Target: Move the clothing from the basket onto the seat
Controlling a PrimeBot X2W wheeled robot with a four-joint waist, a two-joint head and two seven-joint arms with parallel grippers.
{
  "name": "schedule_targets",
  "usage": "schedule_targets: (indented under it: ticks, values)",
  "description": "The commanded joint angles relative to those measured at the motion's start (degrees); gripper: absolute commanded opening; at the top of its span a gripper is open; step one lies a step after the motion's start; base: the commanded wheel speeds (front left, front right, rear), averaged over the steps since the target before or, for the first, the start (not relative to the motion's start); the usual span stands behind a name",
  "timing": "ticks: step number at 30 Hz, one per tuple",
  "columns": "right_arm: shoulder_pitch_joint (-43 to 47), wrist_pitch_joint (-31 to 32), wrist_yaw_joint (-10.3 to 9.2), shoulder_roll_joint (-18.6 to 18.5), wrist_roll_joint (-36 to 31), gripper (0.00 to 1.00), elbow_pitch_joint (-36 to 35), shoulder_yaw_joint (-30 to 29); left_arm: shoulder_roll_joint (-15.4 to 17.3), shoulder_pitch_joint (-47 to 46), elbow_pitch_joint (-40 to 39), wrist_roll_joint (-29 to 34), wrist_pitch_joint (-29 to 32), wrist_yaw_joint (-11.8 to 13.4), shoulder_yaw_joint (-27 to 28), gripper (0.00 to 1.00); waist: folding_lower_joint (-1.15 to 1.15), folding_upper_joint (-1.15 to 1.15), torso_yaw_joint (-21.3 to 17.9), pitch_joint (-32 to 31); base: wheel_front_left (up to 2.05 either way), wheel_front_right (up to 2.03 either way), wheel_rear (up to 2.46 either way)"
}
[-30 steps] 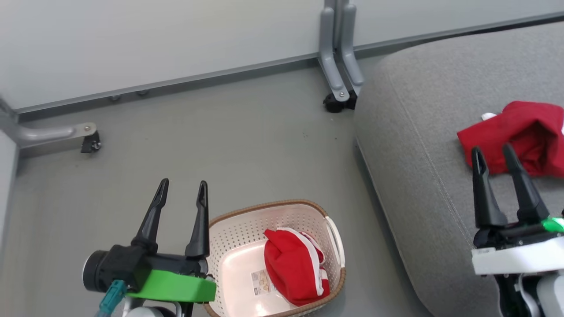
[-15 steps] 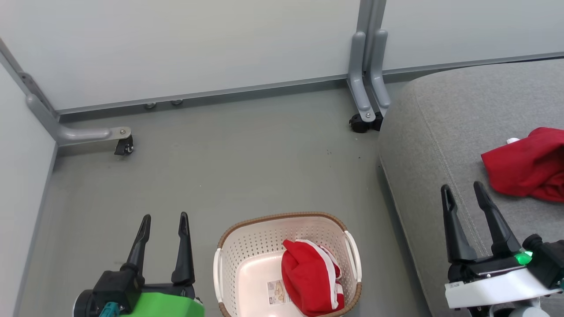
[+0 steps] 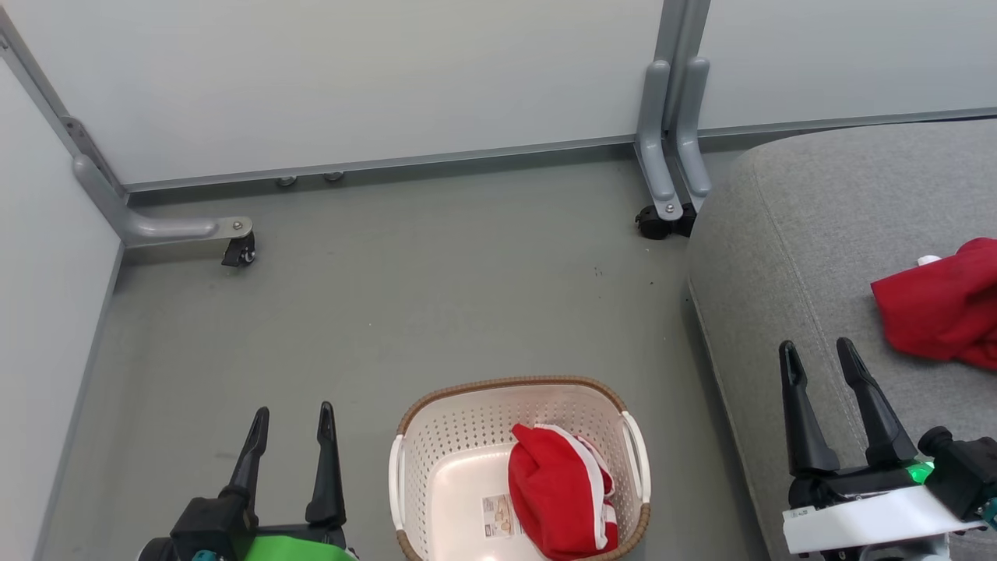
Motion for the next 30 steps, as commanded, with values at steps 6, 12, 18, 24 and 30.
schedule_targets:
  ticks: [6,12,18,24,30]
  values:
    - [-0.5,-0.2,0.00,-0.2,0.3,1.00,0.1,-0.5,0.1,0.3,0.0,-0.3,0.0,0.3,-0.3,1.00,0.00,0.00,0.2,0.3,0.00,0.00,0.00]
    - [-1.2,-0.2,0.00,-0.6,0.4,1.00,0.0,-0.9,0.1,-0.3,0.4,0.0,0.0,-0.2,-0.7,1.00,0.00,0.00,-0.8,1.3,0.00,0.00,0.00]
    - [-3.7,-0.2,0.00,-1.4,0.5,1.00,-0.7,-1.8,0.1,-3.5,0.6,0.2,0.0,-0.9,-2.7,1.00,0.00,0.00,-3.7,6.1,0.00,0.00,0.00]
    - [-6.9,-0.2,0.00,-2.1,1.0,1.00,-1.2,-2.6,0.1,-8.2,3.4,1.8,0.0,-1.3,-5.5,1.00,0.00,0.00,-6.9,12.7,0.00,0.00,0.00]
    - [-9.7,-0.2,0.00,-2.4,1.2,1.00,-1.1,-2.9,0.2,-13.2,8.1,3.3,0.0,-1.4,-7.7,1.00,0.00,0.00,-10.3,18.6,0.00,0.00,0.00]
